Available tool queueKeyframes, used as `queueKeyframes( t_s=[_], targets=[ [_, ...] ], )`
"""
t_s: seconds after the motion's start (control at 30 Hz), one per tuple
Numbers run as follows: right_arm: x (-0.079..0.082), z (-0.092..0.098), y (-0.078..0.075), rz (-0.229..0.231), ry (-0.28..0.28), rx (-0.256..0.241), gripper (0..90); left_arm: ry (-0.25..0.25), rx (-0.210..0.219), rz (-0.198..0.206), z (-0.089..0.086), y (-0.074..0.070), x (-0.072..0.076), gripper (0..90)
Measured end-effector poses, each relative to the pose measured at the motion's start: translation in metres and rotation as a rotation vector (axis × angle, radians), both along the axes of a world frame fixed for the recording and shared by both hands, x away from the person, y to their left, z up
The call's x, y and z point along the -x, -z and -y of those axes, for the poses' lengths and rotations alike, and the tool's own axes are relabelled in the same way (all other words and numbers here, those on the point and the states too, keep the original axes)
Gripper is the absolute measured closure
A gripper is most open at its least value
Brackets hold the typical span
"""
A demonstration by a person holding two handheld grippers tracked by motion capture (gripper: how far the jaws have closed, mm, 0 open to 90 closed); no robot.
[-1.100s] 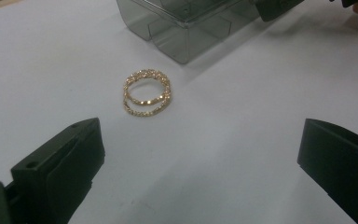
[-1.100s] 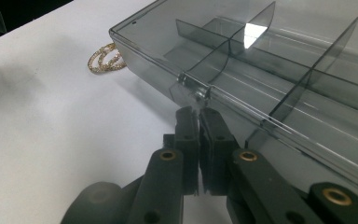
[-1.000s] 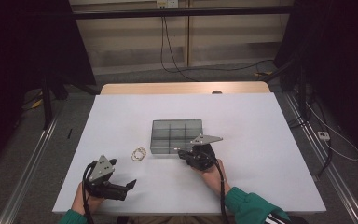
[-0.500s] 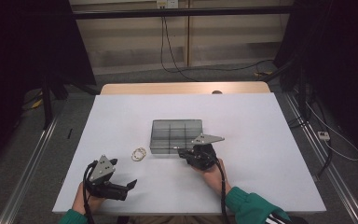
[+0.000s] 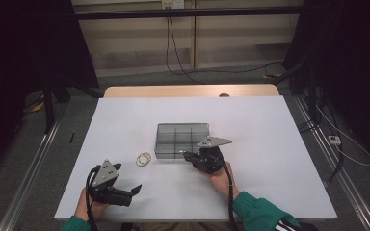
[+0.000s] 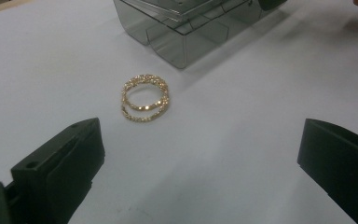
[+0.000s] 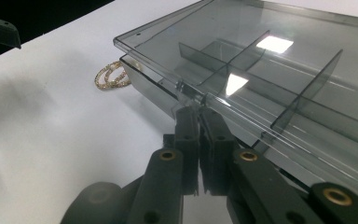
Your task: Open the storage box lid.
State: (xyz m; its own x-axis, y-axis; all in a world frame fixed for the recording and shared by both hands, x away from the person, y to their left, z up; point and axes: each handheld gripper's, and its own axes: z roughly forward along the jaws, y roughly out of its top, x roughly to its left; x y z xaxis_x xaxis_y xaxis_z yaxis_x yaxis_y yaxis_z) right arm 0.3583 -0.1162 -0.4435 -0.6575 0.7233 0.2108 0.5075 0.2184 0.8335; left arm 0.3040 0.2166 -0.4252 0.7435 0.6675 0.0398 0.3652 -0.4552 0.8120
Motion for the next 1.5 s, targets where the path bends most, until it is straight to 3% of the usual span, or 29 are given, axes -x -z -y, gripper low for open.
queueKeyframes(
  t_s=[0.5,0.73,0.9,1.1,1.17,1.3,1.33,1.37,1.43,1.47,1.5],
  targets=[
    [0.000,0.003,-0.010,0.016,0.001,0.011,86.3,-0.035,0.040,-0.011,0.019,-0.005,-0.021,0.0],
    [-0.001,0.000,-0.009,0.007,-0.006,0.023,86.2,-0.066,0.024,0.018,0.028,-0.009,-0.041,0.0],
    [-0.001,-0.001,-0.011,0.014,-0.010,0.018,85.9,-0.073,-0.009,0.040,0.039,-0.010,-0.052,0.0],
    [-0.002,0.000,-0.013,0.022,-0.014,0.018,85.8,-0.069,-0.024,0.040,0.051,-0.011,-0.069,0.5],
    [-0.002,0.000,-0.015,0.023,-0.011,0.014,85.8,-0.070,-0.028,0.058,0.056,-0.012,-0.072,6.3],
    [-0.003,0.001,-0.016,0.021,-0.013,0.005,85.7,-0.051,-0.083,0.115,0.066,-0.011,-0.074,18.7],
    [-0.003,0.001,-0.015,0.021,-0.015,0.007,85.7,-0.048,-0.084,0.117,0.068,-0.011,-0.075,22.7],
    [-0.003,0.000,-0.015,0.019,-0.017,0.010,85.5,-0.049,-0.069,0.113,0.071,-0.010,-0.075,32.7],
    [-0.003,0.000,-0.014,0.017,-0.016,0.009,85.5,-0.034,-0.091,0.104,0.073,-0.010,-0.077,37.0],
    [-0.003,0.000,-0.014,0.018,-0.016,0.010,85.5,-0.039,-0.083,0.104,0.074,-0.010,-0.076,44.5],
    [-0.003,0.000,-0.014,0.018,-0.016,0.010,85.5,-0.035,-0.074,0.105,0.075,-0.010,-0.077,44.5]
  ],
)
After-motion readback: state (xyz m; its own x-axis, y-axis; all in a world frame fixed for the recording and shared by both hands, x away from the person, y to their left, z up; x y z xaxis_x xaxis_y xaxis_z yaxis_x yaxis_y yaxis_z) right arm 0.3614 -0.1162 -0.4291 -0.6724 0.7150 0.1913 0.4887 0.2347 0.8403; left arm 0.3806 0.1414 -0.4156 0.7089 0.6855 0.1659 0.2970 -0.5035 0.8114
